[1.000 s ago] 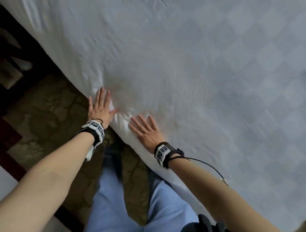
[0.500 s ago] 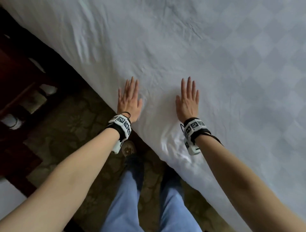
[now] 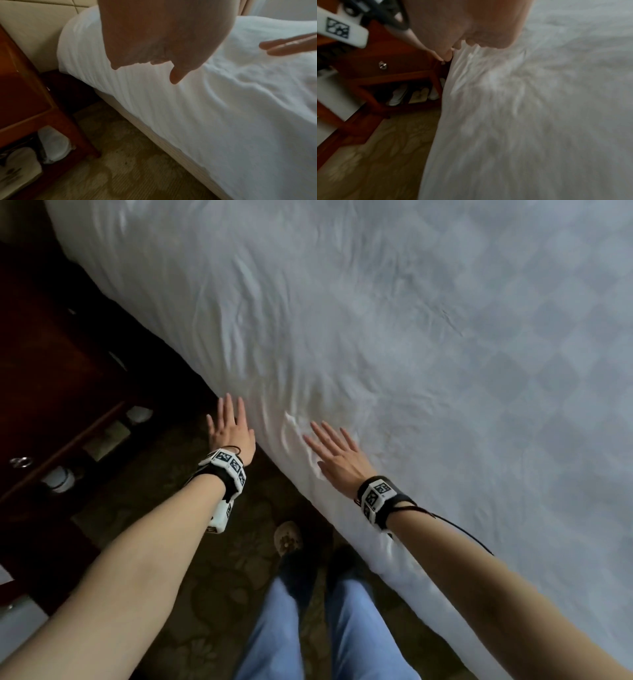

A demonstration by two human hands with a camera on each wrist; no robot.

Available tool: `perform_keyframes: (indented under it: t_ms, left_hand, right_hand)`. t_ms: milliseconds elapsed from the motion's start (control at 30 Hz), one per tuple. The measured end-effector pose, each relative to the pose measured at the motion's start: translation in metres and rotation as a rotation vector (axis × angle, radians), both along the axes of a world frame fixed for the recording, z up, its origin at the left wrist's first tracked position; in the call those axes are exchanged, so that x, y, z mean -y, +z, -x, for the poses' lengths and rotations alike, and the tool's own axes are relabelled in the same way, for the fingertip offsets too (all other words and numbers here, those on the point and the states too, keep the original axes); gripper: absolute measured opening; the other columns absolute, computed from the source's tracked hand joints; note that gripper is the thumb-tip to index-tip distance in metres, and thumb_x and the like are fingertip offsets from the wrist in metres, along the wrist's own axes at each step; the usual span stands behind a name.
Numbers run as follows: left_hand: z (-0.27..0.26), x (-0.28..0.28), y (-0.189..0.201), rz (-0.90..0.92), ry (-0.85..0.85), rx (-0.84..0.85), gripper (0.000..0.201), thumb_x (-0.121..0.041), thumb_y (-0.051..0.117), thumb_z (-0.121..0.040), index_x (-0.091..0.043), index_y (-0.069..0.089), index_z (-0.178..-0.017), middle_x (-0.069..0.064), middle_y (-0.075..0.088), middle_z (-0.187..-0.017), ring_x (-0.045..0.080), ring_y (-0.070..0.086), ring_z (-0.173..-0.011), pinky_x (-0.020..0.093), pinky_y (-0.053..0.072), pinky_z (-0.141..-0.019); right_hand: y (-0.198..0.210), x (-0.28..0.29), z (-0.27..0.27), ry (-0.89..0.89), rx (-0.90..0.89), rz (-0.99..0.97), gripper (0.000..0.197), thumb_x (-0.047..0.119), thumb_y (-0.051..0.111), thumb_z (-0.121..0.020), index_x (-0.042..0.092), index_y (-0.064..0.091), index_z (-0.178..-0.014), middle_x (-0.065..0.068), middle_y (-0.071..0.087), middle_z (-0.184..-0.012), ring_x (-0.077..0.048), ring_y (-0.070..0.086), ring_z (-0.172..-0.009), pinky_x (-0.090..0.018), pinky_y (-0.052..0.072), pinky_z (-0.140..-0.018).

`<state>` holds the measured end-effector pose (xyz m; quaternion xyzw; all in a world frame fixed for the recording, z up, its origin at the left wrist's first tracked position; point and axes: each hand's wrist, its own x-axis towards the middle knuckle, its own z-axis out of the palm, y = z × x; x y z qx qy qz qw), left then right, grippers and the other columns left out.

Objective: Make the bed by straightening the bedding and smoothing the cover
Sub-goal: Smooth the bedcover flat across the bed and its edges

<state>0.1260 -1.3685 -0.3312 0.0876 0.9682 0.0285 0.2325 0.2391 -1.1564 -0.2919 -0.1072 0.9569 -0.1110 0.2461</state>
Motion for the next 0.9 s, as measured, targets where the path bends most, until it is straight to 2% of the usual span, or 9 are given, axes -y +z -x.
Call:
perform_keyframes:
  t_ms: [200,333,500,633,767,900]
  left_hand:
    - [0.06,-0.018,0.043,-0.125,0.002,-0.102,0.068,-0.026,0.043,-0.096,-0.015,0.007,-0.152,0.009,0.0,-0.16,0.024,0.001,-0.148,0.048,0.01,-0.118]
    - [0.113,-0.049,0.061,-0.169,-0.053,-0.148,0.065,-0.025,0.043,-0.095,-0.014,0.011,-0.152,0.008,0.002,-0.16,0.024,0.003,-0.148,0.048,0.013,-0.117]
    - [0.189,-0.097,0.068,-0.189,-0.241,-0.19,0.067,-0.028,0.039,-0.095,-0.017,0.005,-0.152,0.001,-0.003,-0.161,0.018,-0.001,-0.149,0.047,0.004,-0.119]
    - [0.229,-0.118,0.057,-0.133,-0.43,-0.174,0.067,-0.034,0.034,-0.097,-0.022,-0.002,-0.152,-0.002,-0.01,-0.16,0.015,-0.007,-0.148,0.049,-0.001,-0.119]
    - [0.256,-0.104,0.038,-0.047,-0.555,-0.122,0.065,-0.041,0.027,-0.099,-0.028,-0.012,-0.15,-0.002,-0.019,-0.158,0.014,-0.014,-0.147,0.046,-0.009,-0.119]
    - [0.31,-0.064,0.028,-0.01,-0.535,-0.17,0.062,-0.047,0.018,-0.098,-0.033,-0.018,-0.146,0.003,-0.021,-0.158,0.015,-0.016,-0.146,0.042,-0.018,-0.114]
  right_hand:
    - [0.026,-0.039,0.089,-0.447,-0.126,0.029,0.062,0.021,0.034,-0.1,0.021,0.003,-0.153,-0.005,-0.007,-0.16,-0.02,-0.005,-0.149,-0.042,0.004,-0.122]
    - [0.03,-0.068,0.142,-0.716,-0.134,0.05,0.062,0.022,0.034,-0.099,0.02,0.003,-0.153,-0.005,-0.006,-0.161,-0.02,-0.004,-0.149,-0.041,0.004,-0.12]
    - [0.023,-0.12,0.202,-0.82,-0.161,-0.037,0.063,0.026,0.034,-0.099,0.02,0.002,-0.153,-0.004,-0.007,-0.161,-0.023,-0.004,-0.149,-0.045,0.004,-0.119]
    - [0.017,-0.149,0.249,-1.023,-0.13,-0.076,0.06,0.03,0.028,-0.101,0.019,0.0,-0.153,-0.004,-0.009,-0.16,-0.026,-0.007,-0.148,-0.048,0.003,-0.119]
    - [0.005,-0.138,0.284,-1.136,0.0,-0.057,0.06,0.035,0.021,-0.102,0.018,-0.005,-0.153,-0.004,-0.013,-0.16,-0.029,-0.013,-0.147,-0.055,-0.001,-0.118]
    - [-0.005,-0.094,0.329,-1.056,0.034,-0.022,0.062,0.043,0.018,-0.1,0.021,-0.009,-0.152,-0.001,-0.019,-0.159,-0.029,-0.018,-0.146,-0.057,-0.007,-0.115]
